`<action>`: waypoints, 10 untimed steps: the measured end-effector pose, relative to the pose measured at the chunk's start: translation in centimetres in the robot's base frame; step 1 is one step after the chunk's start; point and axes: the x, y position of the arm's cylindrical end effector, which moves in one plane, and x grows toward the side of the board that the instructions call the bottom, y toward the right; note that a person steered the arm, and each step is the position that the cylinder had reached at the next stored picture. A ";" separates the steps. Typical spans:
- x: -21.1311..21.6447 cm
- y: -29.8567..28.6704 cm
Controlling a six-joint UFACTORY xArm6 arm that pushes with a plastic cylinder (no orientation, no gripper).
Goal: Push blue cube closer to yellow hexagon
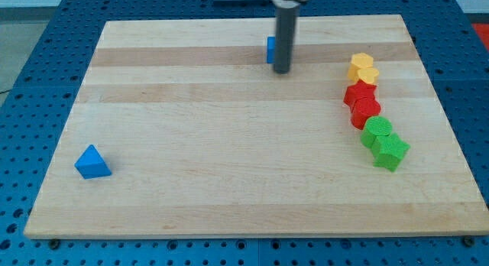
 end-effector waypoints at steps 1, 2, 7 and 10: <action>0.7 -7.0; -2.6 -9.6; -5.7 10.9; -3.6 5.4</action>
